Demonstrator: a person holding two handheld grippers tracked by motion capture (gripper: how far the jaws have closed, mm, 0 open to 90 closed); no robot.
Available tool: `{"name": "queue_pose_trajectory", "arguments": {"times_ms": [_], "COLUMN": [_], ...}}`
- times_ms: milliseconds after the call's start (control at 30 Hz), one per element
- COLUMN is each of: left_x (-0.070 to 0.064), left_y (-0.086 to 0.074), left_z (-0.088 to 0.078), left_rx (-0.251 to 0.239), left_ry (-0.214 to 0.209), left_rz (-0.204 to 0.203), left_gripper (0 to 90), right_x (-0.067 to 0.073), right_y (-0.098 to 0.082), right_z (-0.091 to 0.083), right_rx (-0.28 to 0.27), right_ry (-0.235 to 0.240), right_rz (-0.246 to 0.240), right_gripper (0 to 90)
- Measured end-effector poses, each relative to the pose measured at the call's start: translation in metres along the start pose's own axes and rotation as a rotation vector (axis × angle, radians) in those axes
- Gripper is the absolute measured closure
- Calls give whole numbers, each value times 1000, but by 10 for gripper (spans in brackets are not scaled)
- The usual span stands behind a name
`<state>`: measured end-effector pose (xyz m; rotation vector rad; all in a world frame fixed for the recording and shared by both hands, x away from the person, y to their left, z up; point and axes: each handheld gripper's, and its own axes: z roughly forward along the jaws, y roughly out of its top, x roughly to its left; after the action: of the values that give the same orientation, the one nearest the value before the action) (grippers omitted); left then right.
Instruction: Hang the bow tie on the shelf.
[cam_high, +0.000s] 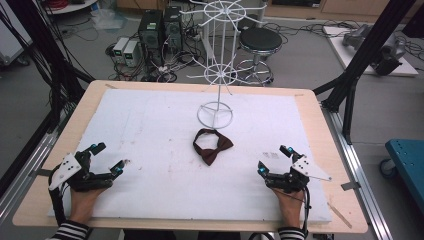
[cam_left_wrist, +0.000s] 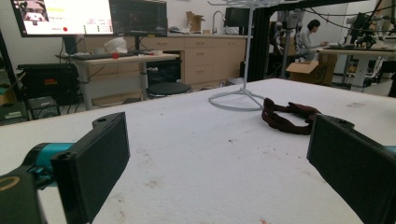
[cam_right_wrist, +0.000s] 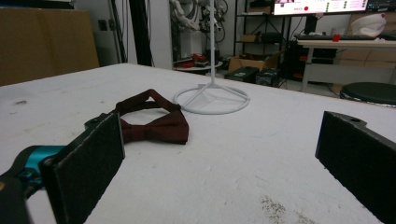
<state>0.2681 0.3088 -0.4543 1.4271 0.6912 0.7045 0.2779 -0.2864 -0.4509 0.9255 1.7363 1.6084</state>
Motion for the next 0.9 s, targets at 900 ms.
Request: {"name": "queue_pose_trajectory", "arguments": {"times_ms": [900], "left_x": [1], "left_y": [0], "left_z": [0], "left_rx": [-1], "left_ry": [-1], "left_rz": [-8], "left_gripper": [62], "right_x": [-3], "right_y": [14], "right_z": [-3], "right_rx": [-1], "right_ry": [22], "right_rz": [-8], "right_gripper": [6]}}
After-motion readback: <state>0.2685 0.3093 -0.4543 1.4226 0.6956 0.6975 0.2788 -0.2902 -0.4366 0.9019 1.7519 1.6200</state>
